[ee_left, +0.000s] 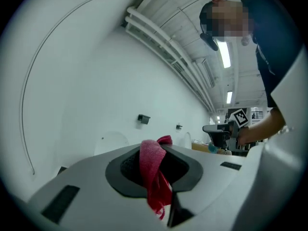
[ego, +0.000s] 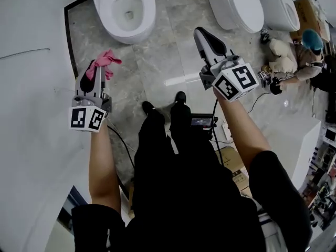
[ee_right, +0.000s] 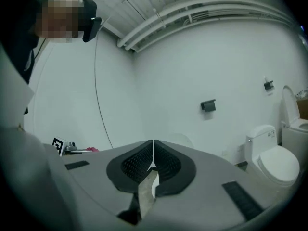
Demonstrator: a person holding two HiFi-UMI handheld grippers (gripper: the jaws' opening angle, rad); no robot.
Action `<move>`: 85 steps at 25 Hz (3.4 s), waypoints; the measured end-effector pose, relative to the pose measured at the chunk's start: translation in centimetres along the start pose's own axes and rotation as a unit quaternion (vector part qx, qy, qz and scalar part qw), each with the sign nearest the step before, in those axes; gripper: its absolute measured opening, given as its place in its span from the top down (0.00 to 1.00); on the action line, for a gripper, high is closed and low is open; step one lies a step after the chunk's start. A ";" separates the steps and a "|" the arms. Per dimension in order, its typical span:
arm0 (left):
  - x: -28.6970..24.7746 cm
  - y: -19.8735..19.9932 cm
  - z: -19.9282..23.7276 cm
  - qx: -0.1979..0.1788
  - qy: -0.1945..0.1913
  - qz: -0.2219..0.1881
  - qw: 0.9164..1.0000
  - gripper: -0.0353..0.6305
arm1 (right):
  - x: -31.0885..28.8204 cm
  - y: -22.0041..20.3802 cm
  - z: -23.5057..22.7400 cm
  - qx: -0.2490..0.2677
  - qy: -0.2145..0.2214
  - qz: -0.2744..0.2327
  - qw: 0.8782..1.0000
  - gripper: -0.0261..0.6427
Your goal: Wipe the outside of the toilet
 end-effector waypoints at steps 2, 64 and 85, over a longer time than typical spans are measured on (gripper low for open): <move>1.5 3.4 -2.2 -0.012 -0.013 -0.015 1.000 0.83 | 1.6 3.9 1.3 0.012 0.014 -0.022 1.000 0.91; 35.1 2.3 -20.4 -0.016 -0.048 0.026 0.998 0.83 | 29.3 3.3 30.0 0.031 -0.010 0.010 0.999 0.91; 30.5 1.1 -26.0 -0.013 -0.098 0.060 0.993 0.83 | 32.5 2.9 27.1 0.031 -0.003 -0.008 0.999 0.91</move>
Point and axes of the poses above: the fingertips, and each gripper's own axes: x backward along the fingers, z to its left, y out of its top, the point moved 2 cm from there along x, backward along the fingers, and after that the axes turned 12 degrees about x, right-handed, at the moved point
